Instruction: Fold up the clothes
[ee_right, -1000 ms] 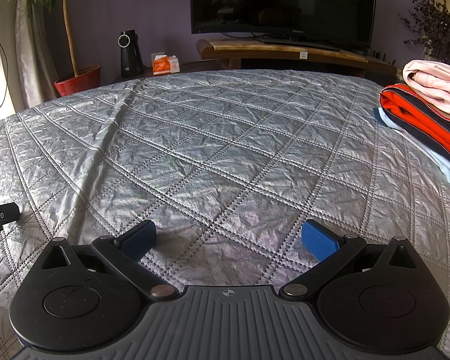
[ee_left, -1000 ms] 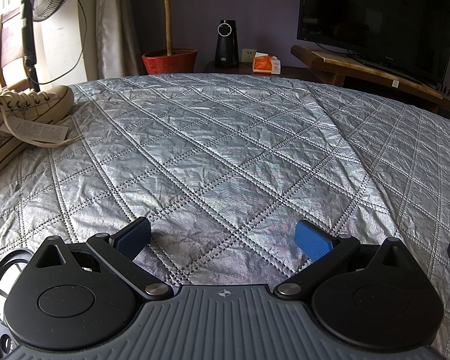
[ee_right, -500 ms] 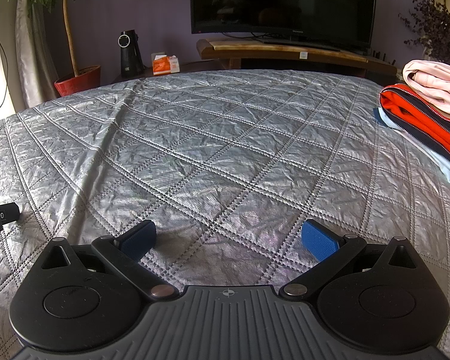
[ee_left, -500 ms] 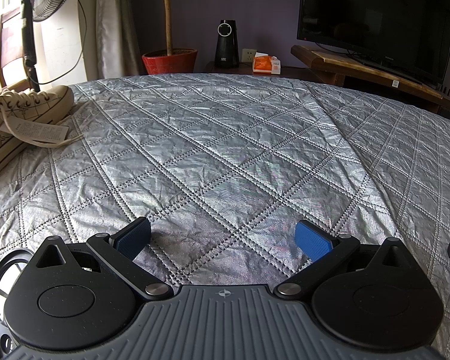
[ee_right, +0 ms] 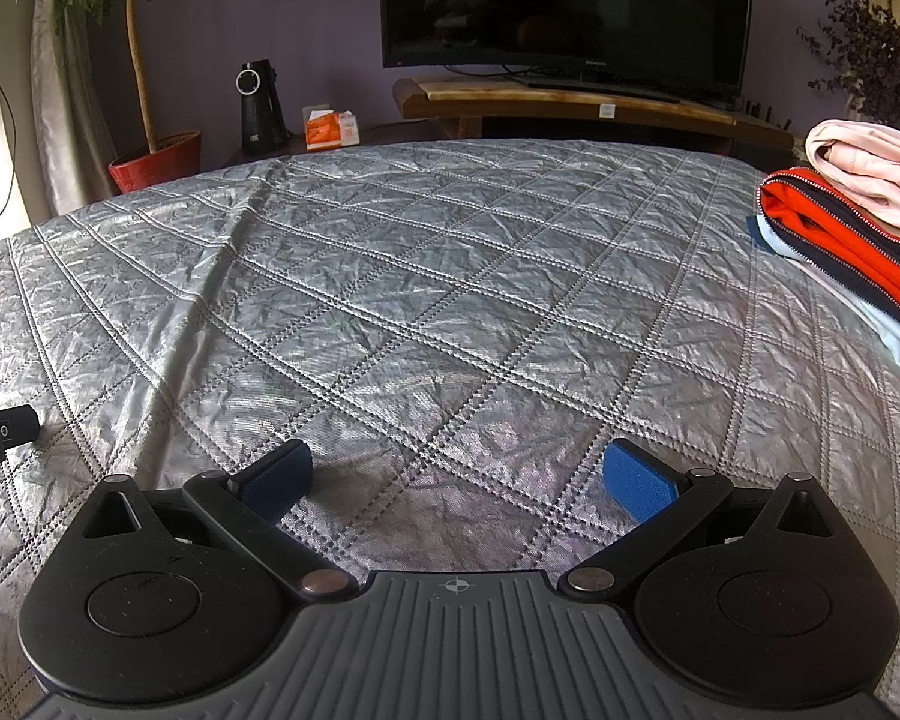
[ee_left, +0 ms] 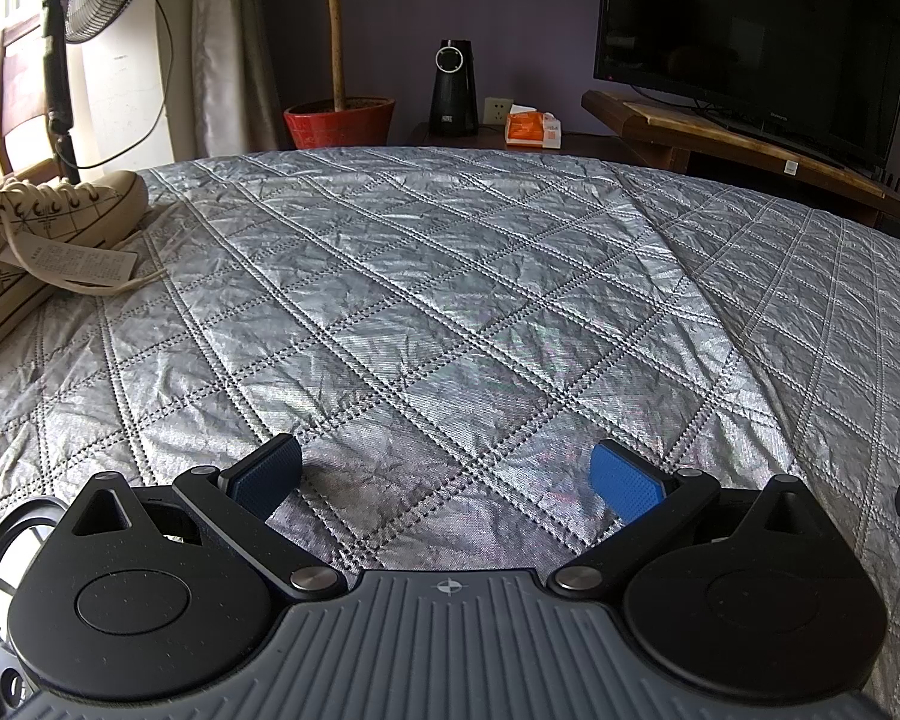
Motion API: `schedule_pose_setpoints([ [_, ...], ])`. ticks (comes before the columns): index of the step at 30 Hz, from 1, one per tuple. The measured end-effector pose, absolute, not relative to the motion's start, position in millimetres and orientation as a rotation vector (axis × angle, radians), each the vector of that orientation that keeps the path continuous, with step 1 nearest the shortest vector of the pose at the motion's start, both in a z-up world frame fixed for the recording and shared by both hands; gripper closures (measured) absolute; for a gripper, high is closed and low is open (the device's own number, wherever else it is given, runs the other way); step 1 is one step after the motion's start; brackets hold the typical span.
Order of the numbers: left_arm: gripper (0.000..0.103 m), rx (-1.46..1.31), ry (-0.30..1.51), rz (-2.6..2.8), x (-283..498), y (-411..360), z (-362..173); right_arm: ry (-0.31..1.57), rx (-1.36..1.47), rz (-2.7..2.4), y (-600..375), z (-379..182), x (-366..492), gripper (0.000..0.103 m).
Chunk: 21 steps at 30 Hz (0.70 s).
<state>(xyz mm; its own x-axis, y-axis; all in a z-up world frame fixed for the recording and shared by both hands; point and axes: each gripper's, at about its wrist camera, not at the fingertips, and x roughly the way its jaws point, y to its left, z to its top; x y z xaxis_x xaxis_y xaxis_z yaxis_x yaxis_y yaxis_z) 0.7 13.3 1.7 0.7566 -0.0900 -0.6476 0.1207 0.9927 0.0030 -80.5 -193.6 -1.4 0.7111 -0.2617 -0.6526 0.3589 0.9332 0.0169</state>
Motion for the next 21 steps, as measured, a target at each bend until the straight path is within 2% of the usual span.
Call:
schedule_pose_setpoints([
  [21,0.000,0.046,0.703,-0.115,0.7,13.3,1.5,0.700,0.147,-0.346,-193.5,-1.5,-80.5,0.000],
])
